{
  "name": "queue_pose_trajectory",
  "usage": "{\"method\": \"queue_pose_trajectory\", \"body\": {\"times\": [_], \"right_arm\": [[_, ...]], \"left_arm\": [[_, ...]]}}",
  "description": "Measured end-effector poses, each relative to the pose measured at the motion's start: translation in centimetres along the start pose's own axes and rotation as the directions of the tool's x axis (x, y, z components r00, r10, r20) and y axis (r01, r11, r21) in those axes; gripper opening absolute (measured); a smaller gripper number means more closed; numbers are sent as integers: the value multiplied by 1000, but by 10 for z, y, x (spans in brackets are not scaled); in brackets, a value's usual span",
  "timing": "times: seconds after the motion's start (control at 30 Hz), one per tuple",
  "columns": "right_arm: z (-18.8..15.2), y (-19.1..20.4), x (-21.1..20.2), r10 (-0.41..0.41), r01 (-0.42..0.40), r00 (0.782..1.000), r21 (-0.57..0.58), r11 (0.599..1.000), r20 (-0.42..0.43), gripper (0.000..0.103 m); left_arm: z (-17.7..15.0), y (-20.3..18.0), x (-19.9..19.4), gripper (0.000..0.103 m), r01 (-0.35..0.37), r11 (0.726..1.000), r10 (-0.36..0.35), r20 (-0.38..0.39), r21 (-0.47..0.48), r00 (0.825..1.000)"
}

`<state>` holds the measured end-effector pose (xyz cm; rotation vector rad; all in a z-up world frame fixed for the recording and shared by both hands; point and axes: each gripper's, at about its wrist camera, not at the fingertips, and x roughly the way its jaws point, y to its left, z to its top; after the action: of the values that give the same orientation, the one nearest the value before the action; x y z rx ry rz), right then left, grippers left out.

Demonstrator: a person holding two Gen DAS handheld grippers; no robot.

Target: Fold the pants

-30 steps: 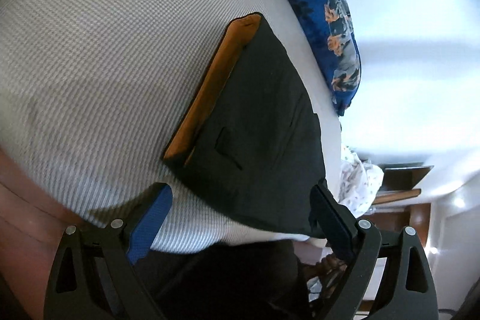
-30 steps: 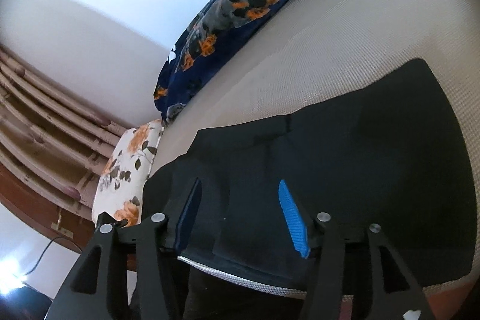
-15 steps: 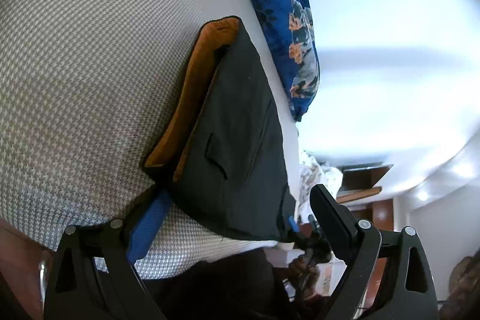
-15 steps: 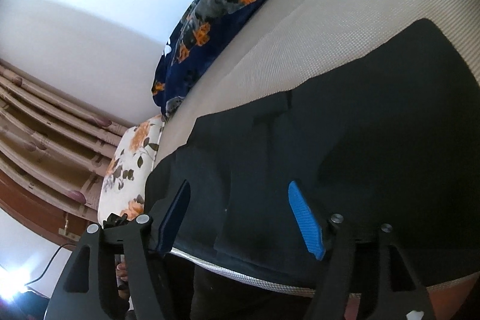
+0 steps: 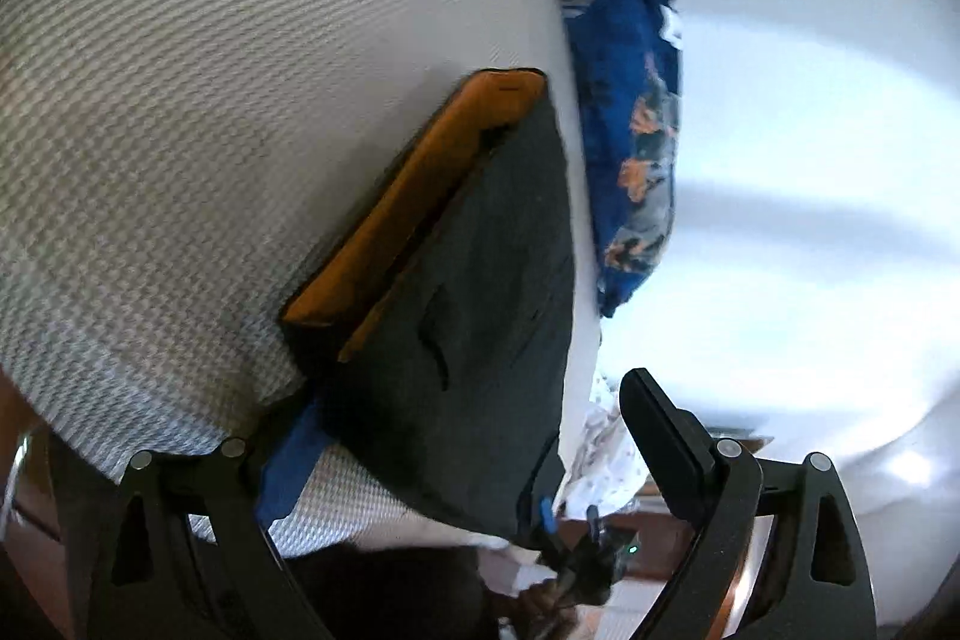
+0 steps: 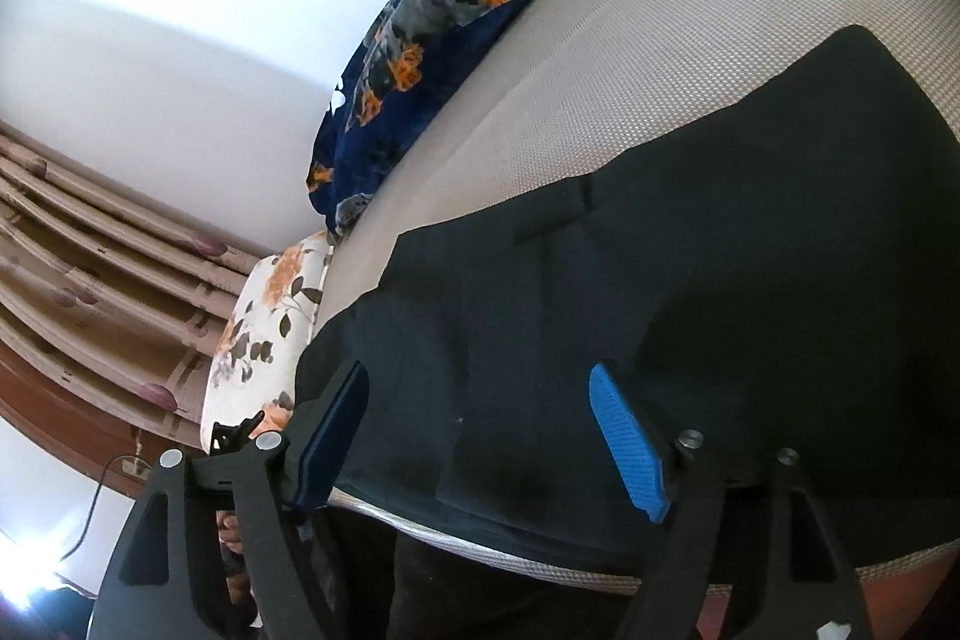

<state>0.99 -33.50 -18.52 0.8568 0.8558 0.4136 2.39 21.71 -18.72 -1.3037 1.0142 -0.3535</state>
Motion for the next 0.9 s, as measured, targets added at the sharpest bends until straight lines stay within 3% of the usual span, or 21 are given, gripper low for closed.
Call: {"method": "queue_pose_trajectory", "body": {"times": [0.17, 0.33, 0.7, 0.9], "right_arm": [[1, 0, 1, -2, 2, 1000, 1, 1000, -1, 76], [0, 2, 2, -12, 12, 1000, -10, 1000, -4, 77], [0, 3, 3, -15, 15, 1000, -20, 1000, -9, 78], [-1, 4, 3, -15, 15, 1000, -20, 1000, -8, 78]], "left_arm": [[-2, 1, -2, 92, 59, 995, -60, 1, 75, 998], [-3, -17, 9, 92, -71, 981, 80, -42, 180, 996], [9, -13, 12, 92, -61, 996, 63, -28, 68, 998], [8, -20, 15, 91, -104, 990, 107, -23, 92, 994]]}}
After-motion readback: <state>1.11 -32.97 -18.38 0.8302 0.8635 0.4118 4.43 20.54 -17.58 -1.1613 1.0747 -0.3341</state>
